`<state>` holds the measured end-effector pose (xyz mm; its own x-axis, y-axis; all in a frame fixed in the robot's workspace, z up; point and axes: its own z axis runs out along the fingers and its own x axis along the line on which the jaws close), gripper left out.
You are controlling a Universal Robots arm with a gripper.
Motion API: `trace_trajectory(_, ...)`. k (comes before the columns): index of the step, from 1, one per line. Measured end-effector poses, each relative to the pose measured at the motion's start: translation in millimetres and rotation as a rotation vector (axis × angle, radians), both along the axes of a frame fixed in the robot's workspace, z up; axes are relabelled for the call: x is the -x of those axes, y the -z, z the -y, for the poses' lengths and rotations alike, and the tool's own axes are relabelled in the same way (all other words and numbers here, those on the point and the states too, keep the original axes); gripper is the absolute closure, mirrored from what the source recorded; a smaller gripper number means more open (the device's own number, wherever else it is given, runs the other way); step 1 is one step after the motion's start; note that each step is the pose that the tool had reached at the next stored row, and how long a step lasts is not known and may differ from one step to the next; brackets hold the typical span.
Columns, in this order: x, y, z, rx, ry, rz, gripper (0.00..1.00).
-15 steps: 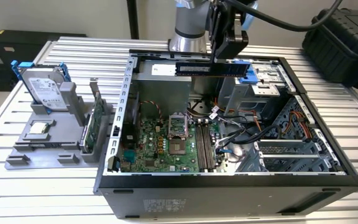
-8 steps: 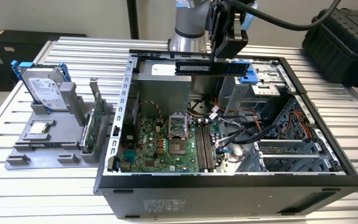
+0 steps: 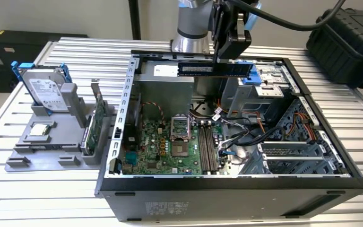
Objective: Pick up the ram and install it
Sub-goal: 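Insert the ram into the slot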
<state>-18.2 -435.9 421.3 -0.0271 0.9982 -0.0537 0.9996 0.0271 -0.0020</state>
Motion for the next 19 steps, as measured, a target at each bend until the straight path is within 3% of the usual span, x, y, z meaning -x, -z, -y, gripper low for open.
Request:
trace_trajectory(11, 0.0, 0.2, -9.9, 0.0000, 0.000, 0.0000, 1.00)
trace_trajectory(19, 0.0, 0.3, -12.5, 0.0000, 0.000, 0.0000, 1.00)
